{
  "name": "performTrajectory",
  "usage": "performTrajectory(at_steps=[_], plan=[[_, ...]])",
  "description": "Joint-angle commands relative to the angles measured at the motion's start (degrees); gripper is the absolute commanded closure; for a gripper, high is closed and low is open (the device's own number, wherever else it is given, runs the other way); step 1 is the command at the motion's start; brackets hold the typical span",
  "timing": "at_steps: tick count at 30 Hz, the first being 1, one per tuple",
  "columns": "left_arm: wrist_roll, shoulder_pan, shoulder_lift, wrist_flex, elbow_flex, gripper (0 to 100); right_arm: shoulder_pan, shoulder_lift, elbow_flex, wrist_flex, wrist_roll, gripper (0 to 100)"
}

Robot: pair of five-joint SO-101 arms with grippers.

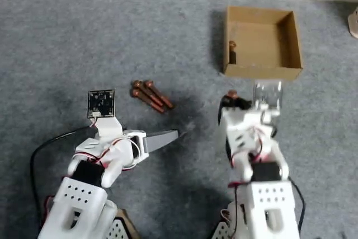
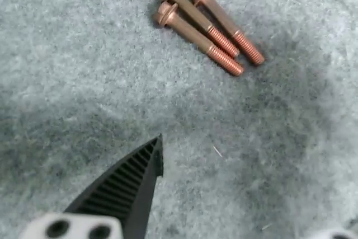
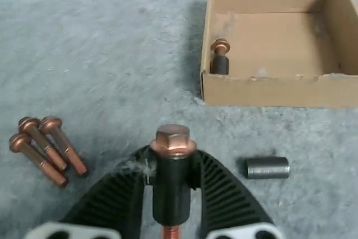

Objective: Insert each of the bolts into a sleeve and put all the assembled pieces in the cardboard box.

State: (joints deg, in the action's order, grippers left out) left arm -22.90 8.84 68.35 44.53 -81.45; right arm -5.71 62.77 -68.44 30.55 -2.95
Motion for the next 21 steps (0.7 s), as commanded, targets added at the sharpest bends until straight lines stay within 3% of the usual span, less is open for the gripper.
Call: performTrajectory(at_steps=[1,11,16,21], plan=[[0.18,-0.84,0.66,-0.09,0.13,46,1.27,-11.82,14.64,-0.40,1.05,99.4],[0.18,-0.84,0.66,-0.09,0.13,46,5.58,-41.36,44.44,-0.40,1.05,99.4],[0.18,-0.84,0.66,-0.09,0.13,46,5.58,-52.35,53.58,-0.40,6.68,99.4],[0.18,-0.84,0.66,-0.09,0.13,46,5.76,-63.78,65.01,-0.40,7.03,99.4]])
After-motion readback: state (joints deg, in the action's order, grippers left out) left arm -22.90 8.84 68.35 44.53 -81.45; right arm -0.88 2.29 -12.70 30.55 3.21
